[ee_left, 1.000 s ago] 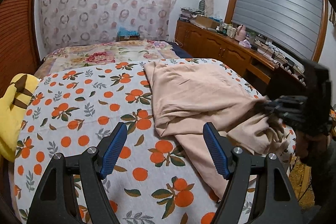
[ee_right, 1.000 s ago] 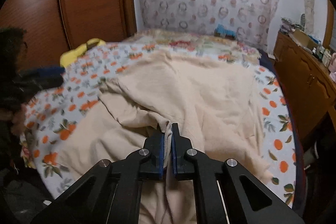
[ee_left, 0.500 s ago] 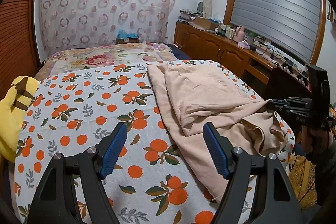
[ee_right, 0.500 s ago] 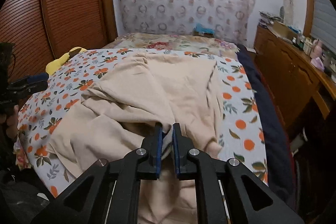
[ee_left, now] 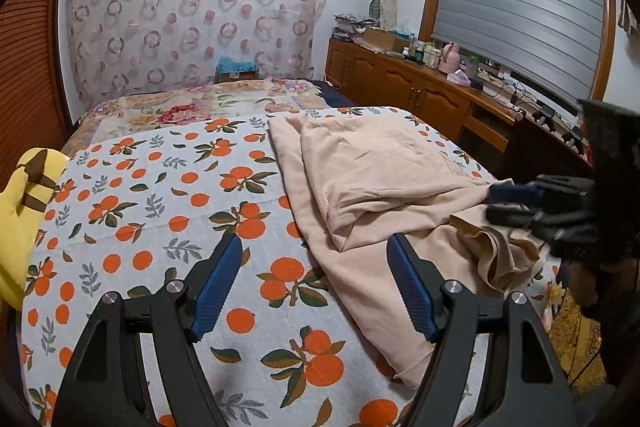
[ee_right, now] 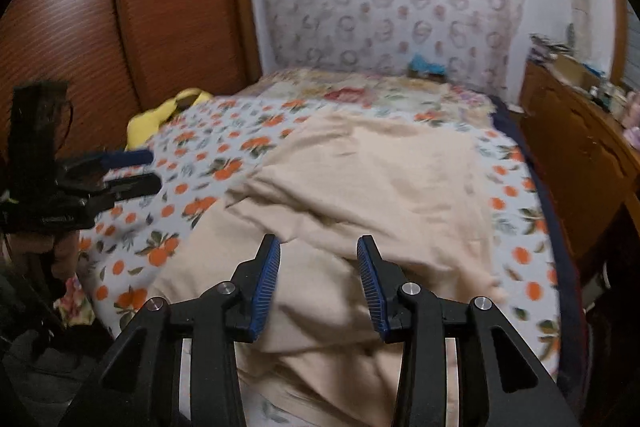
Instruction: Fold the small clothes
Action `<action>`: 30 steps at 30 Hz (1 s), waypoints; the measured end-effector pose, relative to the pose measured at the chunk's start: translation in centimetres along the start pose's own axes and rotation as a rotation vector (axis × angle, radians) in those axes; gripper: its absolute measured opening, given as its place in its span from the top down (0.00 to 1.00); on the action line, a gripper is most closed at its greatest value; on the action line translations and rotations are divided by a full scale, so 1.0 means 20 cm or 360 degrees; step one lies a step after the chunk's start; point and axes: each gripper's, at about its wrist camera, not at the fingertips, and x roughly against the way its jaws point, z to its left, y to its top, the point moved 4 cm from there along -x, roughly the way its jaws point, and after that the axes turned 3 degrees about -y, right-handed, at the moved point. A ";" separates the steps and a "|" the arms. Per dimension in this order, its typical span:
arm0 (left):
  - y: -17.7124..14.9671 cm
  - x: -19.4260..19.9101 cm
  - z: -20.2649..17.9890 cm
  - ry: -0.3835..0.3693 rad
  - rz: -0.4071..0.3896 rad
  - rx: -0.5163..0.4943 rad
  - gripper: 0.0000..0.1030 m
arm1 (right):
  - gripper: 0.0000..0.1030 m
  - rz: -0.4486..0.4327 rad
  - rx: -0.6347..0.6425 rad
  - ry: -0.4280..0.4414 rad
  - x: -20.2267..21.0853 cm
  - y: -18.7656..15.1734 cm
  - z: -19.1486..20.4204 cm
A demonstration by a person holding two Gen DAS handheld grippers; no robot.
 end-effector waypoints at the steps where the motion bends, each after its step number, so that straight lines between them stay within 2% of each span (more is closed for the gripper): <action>1: 0.00 0.00 0.00 -0.0001 0.0004 0.0000 0.27 | 0.58 0.0036 0.0024 -0.0005 -0.04 -0.01 0.02; 5: -0.02 -0.01 0.00 -0.0005 0.0012 0.0003 0.27 | 0.58 0.0167 0.0030 -0.0026 -0.15 -0.07 0.03; 6: -0.02 -0.01 0.00 -0.0007 0.0013 0.0004 0.27 | 0.62 0.0186 0.0019 -0.0024 -0.17 -0.08 0.01; 7: -0.02 -0.01 0.00 -0.0009 0.0015 0.0005 0.27 | 0.75 0.0189 0.0013 -0.0011 -0.16 -0.09 0.01; 8: -0.02 -0.01 0.00 -0.0010 0.0017 0.0005 0.27 | 0.93 0.0184 0.0013 0.0014 -0.14 -0.11 0.00; 12: -0.03 -0.02 -0.02 -0.0020 0.0019 0.0003 0.27 | 0.93 0.0107 -0.0020 0.0051 0.01 -0.13 -0.06; 15: -0.03 -0.02 -0.03 -0.0032 0.0019 0.0000 0.27 | 0.93 0.0083 -0.0054 -0.0011 0.19 -0.19 -0.12; 19: -0.04 -0.05 -0.06 -0.0046 0.0043 -0.0014 0.27 | 0.93 0.0082 -0.0075 -0.0135 0.33 -0.25 -0.18; 22: -0.03 -0.05 -0.08 -0.0045 0.0045 -0.0032 0.27 | 0.93 0.0127 -0.0066 -0.0272 0.34 -0.28 -0.21; 25: -0.03 -0.04 -0.09 -0.0039 0.0039 -0.0038 0.27 | 0.92 0.0164 -0.0099 -0.0312 0.32 -0.28 -0.24; 26: -0.02 -0.04 -0.09 -0.0035 0.0036 -0.0038 0.27 | 0.83 0.0170 -0.0101 -0.0326 0.32 -0.28 -0.25; 27: -0.02 -0.04 -0.09 -0.0030 0.0033 -0.0039 0.27 | 0.70 0.0163 -0.0098 -0.0355 0.32 -0.26 -0.25; 30: -0.02 -0.04 -0.08 -0.0026 0.0029 -0.0036 0.27 | 0.60 0.0095 -0.0099 -0.0377 0.35 -0.19 -0.23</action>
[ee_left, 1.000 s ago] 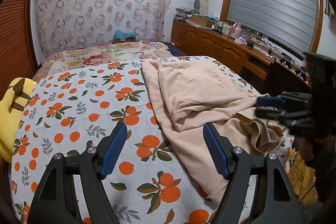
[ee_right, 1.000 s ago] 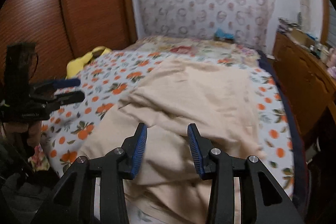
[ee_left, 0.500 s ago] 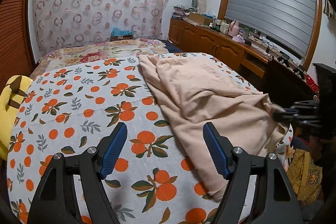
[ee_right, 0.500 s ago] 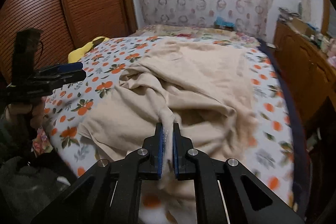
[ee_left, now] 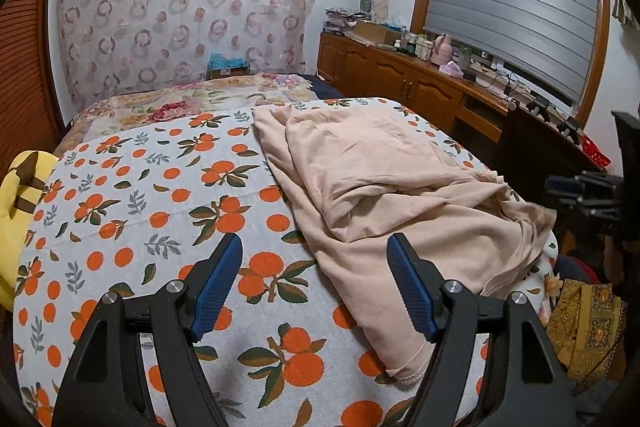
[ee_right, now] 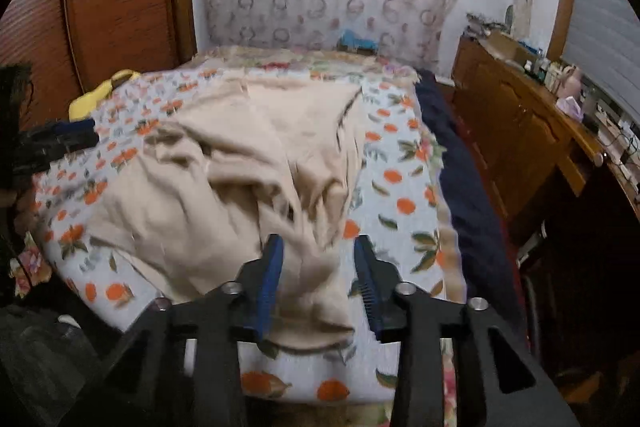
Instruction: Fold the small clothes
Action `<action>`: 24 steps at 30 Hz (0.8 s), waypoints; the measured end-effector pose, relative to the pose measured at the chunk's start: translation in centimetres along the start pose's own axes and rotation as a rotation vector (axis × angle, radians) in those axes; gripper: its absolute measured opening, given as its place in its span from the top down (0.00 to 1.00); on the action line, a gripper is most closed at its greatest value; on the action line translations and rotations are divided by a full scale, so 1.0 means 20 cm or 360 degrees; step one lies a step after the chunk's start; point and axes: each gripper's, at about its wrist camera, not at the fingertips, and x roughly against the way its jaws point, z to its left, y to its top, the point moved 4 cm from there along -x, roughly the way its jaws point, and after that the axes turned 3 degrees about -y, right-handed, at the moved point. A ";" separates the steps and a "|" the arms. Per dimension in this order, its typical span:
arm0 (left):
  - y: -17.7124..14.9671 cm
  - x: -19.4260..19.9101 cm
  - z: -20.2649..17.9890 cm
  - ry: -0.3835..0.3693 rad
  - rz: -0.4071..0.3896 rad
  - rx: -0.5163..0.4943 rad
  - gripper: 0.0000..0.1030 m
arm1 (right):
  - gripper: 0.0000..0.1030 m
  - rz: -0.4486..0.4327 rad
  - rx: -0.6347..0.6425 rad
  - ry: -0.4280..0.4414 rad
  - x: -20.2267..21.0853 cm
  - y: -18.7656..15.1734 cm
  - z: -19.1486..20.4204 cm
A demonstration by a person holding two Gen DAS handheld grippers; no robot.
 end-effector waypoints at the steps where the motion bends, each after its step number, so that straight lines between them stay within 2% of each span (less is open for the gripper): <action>1: 0.00 0.00 0.00 0.0002 -0.0002 0.0000 0.27 | 0.57 -0.0029 0.0004 0.0010 0.02 0.03 0.01; 2: 0.00 0.00 0.00 0.0006 -0.0003 0.0000 0.27 | 0.53 -0.0059 0.0015 0.0010 0.03 0.05 0.02; 5: 0.00 0.00 0.01 0.0016 -0.0003 0.0000 0.27 | 0.52 -0.0125 0.0059 0.0067 0.04 0.13 0.07; 11: 0.00 0.02 0.04 0.0055 -0.0014 0.0014 0.27 | 0.51 -0.0144 0.0166 0.0228 -0.12 0.30 0.28; 16: 0.00 0.05 0.11 0.0090 -0.0046 0.0074 0.27 | 0.47 -0.0086 0.0259 0.0437 -0.30 0.45 0.52; 24: -0.02 0.06 0.19 0.0118 -0.0073 0.0140 0.27 | 0.46 0.0079 0.0421 0.0578 -0.58 0.56 0.79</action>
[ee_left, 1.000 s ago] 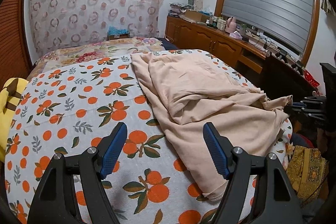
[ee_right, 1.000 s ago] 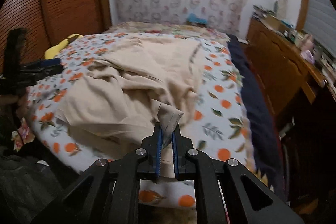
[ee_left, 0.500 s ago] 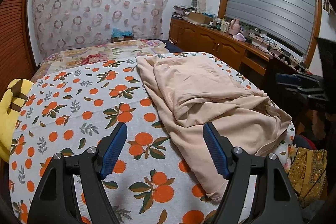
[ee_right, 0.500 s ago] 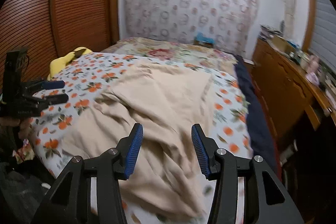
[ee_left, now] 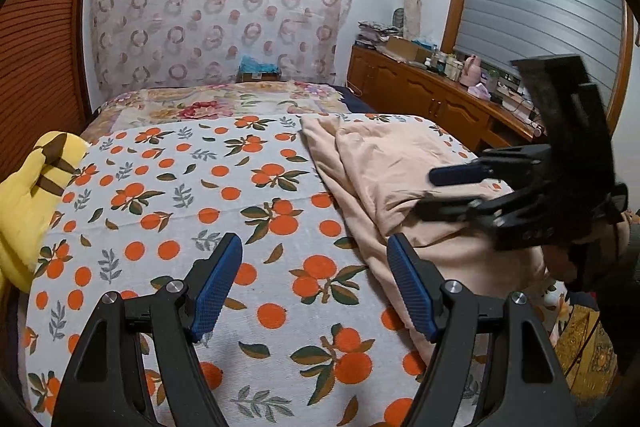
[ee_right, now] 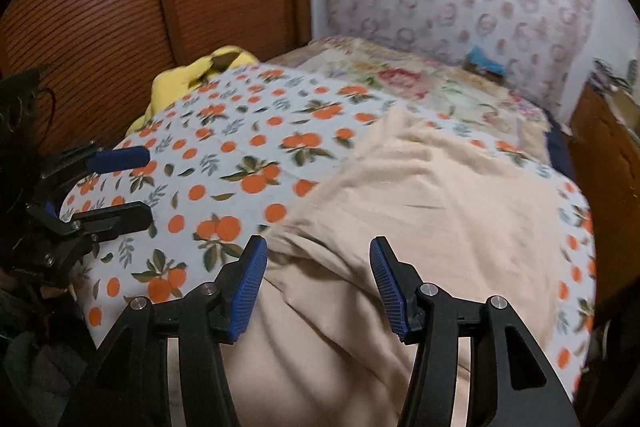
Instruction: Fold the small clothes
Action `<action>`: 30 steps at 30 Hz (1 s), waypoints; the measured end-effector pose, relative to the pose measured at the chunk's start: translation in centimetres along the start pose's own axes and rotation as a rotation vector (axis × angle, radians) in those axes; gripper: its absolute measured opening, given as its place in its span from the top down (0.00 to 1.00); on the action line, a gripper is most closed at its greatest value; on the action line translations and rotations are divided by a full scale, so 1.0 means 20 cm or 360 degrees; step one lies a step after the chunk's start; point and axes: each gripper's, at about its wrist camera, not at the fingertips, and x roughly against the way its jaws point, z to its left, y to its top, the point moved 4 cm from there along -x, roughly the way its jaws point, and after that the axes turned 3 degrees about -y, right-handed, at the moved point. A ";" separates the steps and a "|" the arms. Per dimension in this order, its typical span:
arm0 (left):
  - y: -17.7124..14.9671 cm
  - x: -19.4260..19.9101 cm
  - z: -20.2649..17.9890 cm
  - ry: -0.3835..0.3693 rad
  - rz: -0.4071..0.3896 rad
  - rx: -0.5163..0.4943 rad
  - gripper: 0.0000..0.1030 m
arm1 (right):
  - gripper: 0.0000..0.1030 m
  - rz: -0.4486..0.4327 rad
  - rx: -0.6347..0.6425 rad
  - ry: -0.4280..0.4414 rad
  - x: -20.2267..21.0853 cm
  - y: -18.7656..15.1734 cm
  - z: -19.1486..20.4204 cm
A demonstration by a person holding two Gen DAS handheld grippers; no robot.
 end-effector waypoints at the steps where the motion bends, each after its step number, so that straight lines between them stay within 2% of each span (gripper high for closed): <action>1: 0.00 0.00 0.00 -0.0001 0.0001 0.0005 0.27 | 0.46 0.0021 0.0012 0.0016 -0.02 -0.01 0.00; 7: -0.02 -0.01 0.01 -0.0011 0.0016 0.0001 0.27 | 0.46 0.0184 0.0072 0.0001 -0.23 0.03 -0.02; 8: -0.02 -0.01 0.01 -0.0012 0.0019 0.0000 0.27 | 0.53 0.0202 0.0080 -0.0006 -0.25 0.02 -0.03; 9: -0.03 -0.01 0.01 -0.0011 0.0020 -0.0001 0.27 | 0.66 0.0203 0.0085 -0.0005 -0.26 0.03 -0.04; 10: -0.03 -0.01 0.01 -0.0013 0.0020 0.0000 0.27 | 0.74 0.0200 0.0087 -0.0007 -0.26 0.03 -0.05; 11: -0.03 -0.01 0.01 -0.0014 0.0020 0.0000 0.27 | 0.88 0.0176 0.0076 -0.0014 -0.24 0.04 -0.06; 13: -0.03 -0.01 0.01 -0.0017 0.0020 0.0004 0.27 | 0.93 0.0119 0.0051 -0.0009 -0.16 0.06 -0.10; 16: -0.04 -0.02 0.01 -0.0024 0.0026 0.0009 0.27 | 0.95 0.0003 0.0032 -0.0084 -0.03 0.10 -0.17; 19: -0.05 -0.03 0.00 -0.0033 0.0034 0.0001 0.27 | 0.95 -0.0078 0.0036 -0.0229 0.05 0.20 -0.31; 23: -0.05 -0.03 -0.01 -0.0035 0.0034 -0.0007 0.27 | 0.96 -0.0089 0.0042 -0.0521 0.05 0.33 -0.56; 27: -0.05 -0.03 0.00 -0.0031 0.0038 -0.0004 0.27 | 0.96 -0.0017 -0.0071 -0.0832 -0.02 0.39 -0.86; 30: -0.06 -0.04 0.00 -0.0031 0.0047 -0.0002 0.27 | 0.96 0.0053 -0.0180 -0.0961 -0.10 0.37 -1.03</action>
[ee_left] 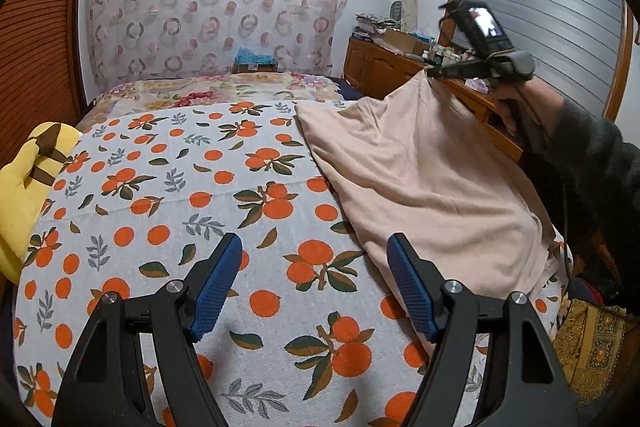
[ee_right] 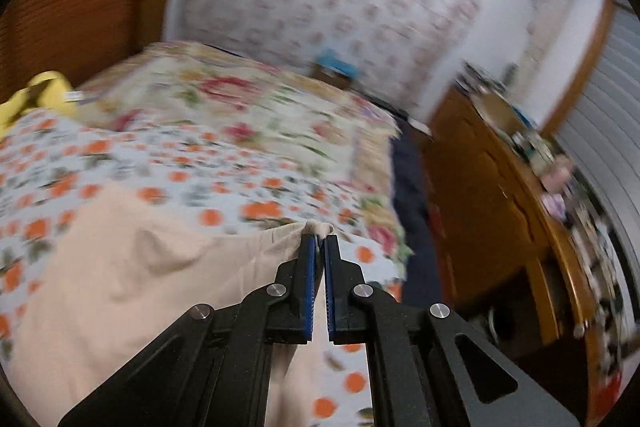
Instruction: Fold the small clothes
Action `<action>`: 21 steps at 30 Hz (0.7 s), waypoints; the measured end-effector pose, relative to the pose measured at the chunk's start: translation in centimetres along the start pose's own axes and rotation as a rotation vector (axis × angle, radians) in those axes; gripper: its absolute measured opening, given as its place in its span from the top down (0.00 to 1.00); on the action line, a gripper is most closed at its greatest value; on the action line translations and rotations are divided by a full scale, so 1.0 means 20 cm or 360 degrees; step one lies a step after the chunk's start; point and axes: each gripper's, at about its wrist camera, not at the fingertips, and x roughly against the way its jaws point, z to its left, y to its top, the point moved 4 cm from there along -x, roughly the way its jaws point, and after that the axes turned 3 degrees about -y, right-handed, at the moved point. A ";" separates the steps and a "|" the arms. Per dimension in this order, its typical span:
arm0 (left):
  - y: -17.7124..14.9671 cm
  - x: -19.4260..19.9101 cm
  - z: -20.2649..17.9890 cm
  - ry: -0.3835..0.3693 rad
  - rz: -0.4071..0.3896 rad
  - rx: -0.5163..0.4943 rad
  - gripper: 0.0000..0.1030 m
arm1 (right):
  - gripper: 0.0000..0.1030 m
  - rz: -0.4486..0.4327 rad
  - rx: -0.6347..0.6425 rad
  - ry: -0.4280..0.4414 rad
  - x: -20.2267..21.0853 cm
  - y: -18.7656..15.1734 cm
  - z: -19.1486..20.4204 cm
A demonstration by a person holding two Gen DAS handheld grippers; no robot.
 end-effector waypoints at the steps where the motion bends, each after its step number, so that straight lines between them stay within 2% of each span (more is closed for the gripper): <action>1: 0.00 0.00 0.00 -0.0001 0.0004 -0.0001 0.27 | 0.96 0.0034 -0.0018 -0.0023 -0.05 -0.01 -0.01; 5: -0.01 -0.01 -0.01 -0.0002 0.0020 -0.0013 0.27 | 0.96 0.0143 -0.0050 -0.0066 -0.17 -0.05 0.01; 7: -0.02 -0.02 -0.01 -0.0006 0.0025 -0.0011 0.27 | 0.80 0.0159 -0.0046 -0.0050 -0.17 -0.05 0.04; 8: -0.01 -0.02 -0.01 -0.0007 0.0026 -0.0009 0.27 | 0.64 0.0164 -0.0051 -0.0027 -0.16 -0.04 0.03; 9: -0.01 -0.02 -0.01 -0.0007 0.0027 -0.0009 0.27 | 0.58 0.0154 -0.0058 -0.0004 -0.13 -0.04 0.02; 12: -0.01 -0.02 -0.03 -0.0015 0.0026 -0.0017 0.27 | 0.55 0.0095 -0.0118 0.0121 0.02 -0.06 -0.10; 15: -0.01 -0.03 -0.05 -0.0032 0.0044 -0.0031 0.27 | 0.54 0.0045 -0.0160 0.0261 0.22 -0.18 -0.13; 18: -0.03 -0.04 -0.08 -0.0064 0.0062 -0.0057 0.27 | 0.54 0.0006 -0.0146 0.0372 0.41 -0.37 -0.11; 21: -0.05 -0.05 -0.12 -0.0095 0.0094 -0.0083 0.27 | 0.54 0.0032 -0.0135 0.0466 0.54 -0.60 -0.06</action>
